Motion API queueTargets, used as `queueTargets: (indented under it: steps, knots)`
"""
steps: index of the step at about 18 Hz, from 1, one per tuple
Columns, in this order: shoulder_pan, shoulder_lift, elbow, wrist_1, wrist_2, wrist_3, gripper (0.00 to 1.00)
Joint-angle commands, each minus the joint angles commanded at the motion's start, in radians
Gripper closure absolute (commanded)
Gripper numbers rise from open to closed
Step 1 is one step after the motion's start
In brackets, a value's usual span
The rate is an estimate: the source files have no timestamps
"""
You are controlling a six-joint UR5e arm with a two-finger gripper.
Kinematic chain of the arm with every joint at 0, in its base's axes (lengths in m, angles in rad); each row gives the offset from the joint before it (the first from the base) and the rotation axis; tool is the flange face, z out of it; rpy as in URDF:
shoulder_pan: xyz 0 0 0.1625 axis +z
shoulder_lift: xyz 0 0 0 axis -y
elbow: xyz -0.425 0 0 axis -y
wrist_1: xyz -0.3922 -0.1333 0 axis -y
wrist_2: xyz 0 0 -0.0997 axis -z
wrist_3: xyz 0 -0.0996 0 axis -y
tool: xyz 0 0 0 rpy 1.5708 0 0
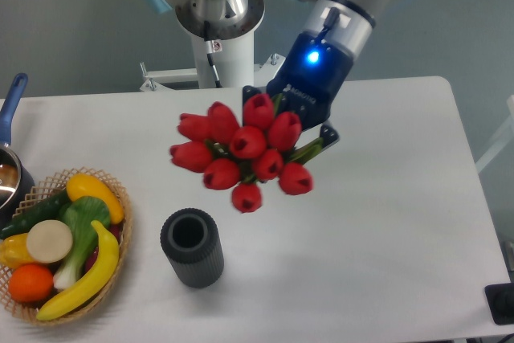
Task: Insert the flowers into the vase
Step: 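Carry the red tulip bunch in the gripper over the grey vase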
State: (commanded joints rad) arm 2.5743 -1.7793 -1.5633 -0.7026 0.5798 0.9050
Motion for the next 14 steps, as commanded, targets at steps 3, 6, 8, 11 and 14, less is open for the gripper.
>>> queueTargets:
  steps: [3, 6, 8, 11, 14]
  knots:
    - [-0.040, -0.028, 0.034, 0.029, -0.011, 0.002, 0.75]
    - [-0.078, -0.063, 0.055, 0.035, -0.054, 0.003, 0.75]
    - [-0.091, -0.077, 0.058, 0.035, -0.093, -0.002, 0.75]
    - [-0.092, -0.097, 0.049, 0.034, -0.155, -0.008, 0.75]
    - [-0.097, -0.117, 0.048, 0.034, -0.155, -0.008, 0.75]
